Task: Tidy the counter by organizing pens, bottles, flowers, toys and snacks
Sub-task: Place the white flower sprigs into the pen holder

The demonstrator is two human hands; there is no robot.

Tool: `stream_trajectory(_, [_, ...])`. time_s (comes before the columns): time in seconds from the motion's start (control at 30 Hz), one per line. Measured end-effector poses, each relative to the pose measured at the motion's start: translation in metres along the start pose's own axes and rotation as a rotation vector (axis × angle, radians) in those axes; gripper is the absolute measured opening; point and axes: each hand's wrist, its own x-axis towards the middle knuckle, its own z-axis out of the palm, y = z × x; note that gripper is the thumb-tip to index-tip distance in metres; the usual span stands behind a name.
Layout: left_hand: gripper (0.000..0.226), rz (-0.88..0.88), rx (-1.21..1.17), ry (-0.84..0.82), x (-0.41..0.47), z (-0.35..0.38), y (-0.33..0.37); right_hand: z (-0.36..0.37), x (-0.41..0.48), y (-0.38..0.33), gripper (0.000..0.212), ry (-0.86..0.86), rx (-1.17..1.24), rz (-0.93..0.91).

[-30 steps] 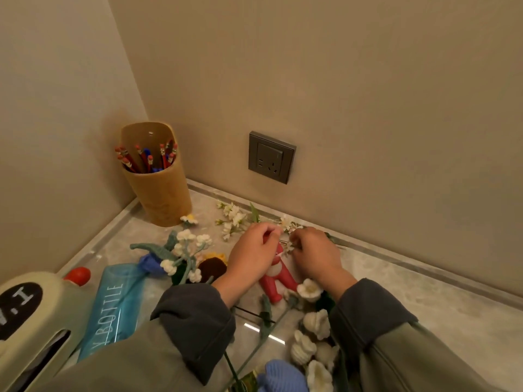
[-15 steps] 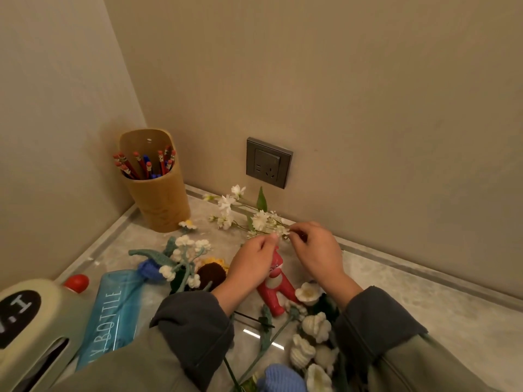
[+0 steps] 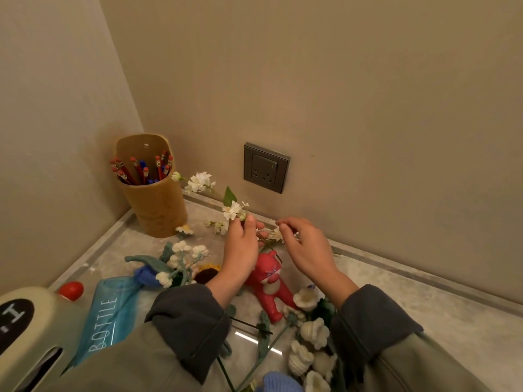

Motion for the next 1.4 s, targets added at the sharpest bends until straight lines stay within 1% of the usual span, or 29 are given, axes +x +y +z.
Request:
stream_trajectory(0.07, [0.021,-0.003,-0.027,0.016,0.0,-0.001,-0.001,0.003,0.005,0.009,0.025,-0.036,-0.067,0.013])
stream_trajectory(0.2, [0.018,-0.013,-0.066,0.025,0.0,-0.002,-0.004,0.01,0.011,0.023,0.042,-0.242,-0.263,0.039])
stream_trajectory(0.33, [0.018,-0.05,-0.096,0.025,0.0,0.0,-0.007,0.019,0.012,0.03,0.045,-0.317,-0.391,0.036])
stream_trajectory(0.43, [0.022,-0.068,-0.127,0.025,-0.001,0.001,-0.009,0.024,0.011,0.032,0.039,-0.292,-0.466,0.006])
stream_trajectory(0.57, [0.031,-0.057,-0.152,0.027,-0.004,0.001,-0.006,0.021,0.013,0.033,0.021,-0.269,-0.497,-0.024])
stream_trajectory(0.73, [0.031,-0.005,-0.118,0.009,-0.011,-0.005,0.006,0.015,0.005,0.036,0.014,-0.296,-0.527,-0.075])
stream_trajectory(0.9, [0.031,0.037,-0.106,0.021,-0.022,-0.016,0.023,0.01,0.003,0.028,0.014,-0.335,-0.587,-0.025])
stream_trajectory(1.03, [0.029,0.078,-0.102,0.02,-0.03,-0.028,0.036,0.009,-0.01,0.025,0.031,-0.341,-0.61,0.03])
stream_trajectory(1.17, [0.035,0.122,-0.072,0.012,-0.041,-0.04,0.043,0.005,-0.017,0.015,0.025,-0.347,-0.682,0.024])
stream_trajectory(1.3, [0.034,0.165,-0.046,0.024,-0.055,-0.046,0.053,-0.007,-0.019,0.001,0.021,-0.323,-0.611,0.033])
stream_trajectory(1.4, [0.028,0.182,-0.064,0.028,-0.066,-0.047,0.063,-0.016,-0.02,-0.012,0.018,-0.209,-0.521,0.028])
